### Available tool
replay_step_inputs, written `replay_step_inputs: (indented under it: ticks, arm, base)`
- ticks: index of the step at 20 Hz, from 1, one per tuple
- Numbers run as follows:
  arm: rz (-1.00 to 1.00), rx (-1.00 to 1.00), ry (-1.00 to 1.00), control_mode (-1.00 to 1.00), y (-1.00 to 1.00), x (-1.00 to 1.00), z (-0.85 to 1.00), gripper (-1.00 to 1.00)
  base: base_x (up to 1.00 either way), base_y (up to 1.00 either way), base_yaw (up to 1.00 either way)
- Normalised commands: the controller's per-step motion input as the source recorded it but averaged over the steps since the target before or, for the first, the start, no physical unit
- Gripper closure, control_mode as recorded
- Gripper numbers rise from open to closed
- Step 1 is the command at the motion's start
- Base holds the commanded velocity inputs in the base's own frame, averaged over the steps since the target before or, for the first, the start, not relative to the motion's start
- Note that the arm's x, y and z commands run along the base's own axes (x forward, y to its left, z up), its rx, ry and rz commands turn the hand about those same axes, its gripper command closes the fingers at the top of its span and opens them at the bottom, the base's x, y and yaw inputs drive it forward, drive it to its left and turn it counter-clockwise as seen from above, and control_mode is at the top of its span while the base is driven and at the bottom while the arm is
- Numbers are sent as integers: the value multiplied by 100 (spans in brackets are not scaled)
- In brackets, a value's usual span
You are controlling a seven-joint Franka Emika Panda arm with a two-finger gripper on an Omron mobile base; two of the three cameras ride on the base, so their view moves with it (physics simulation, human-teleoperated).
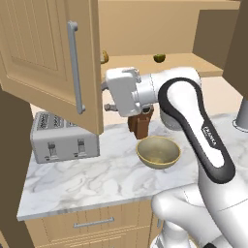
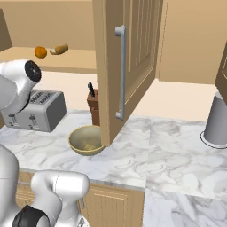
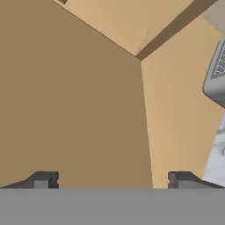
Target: Open the cabinet. Pick the orange and kiwi from the cabinet and place them into the bowl. Then close the cabinet.
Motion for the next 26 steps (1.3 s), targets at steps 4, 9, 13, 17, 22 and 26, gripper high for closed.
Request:
replay_step_inputs:
  ticks: [4,9,13,17,22,26]
  arm:
    - [-3,-42,0,-100,-11,24,12,-100]
    - [-1,-22,0,-100,-45,21,-11,-100]
    - [0,-17,-4,-100,-48,13,-20,-100]
    - [0,-18,-26,-100,-21,9,-41,-100]
    - [-1,-22,-43,-100,0,2,-37,-100]
    - [0,-12,-13,-100,-18,5,-8,-100]
  base:
    - [0,0,0]
    - [0,0,0]
    - [0,0,0]
    - [0,0,0]
    - [0,0,0]
    - [0,0,0]
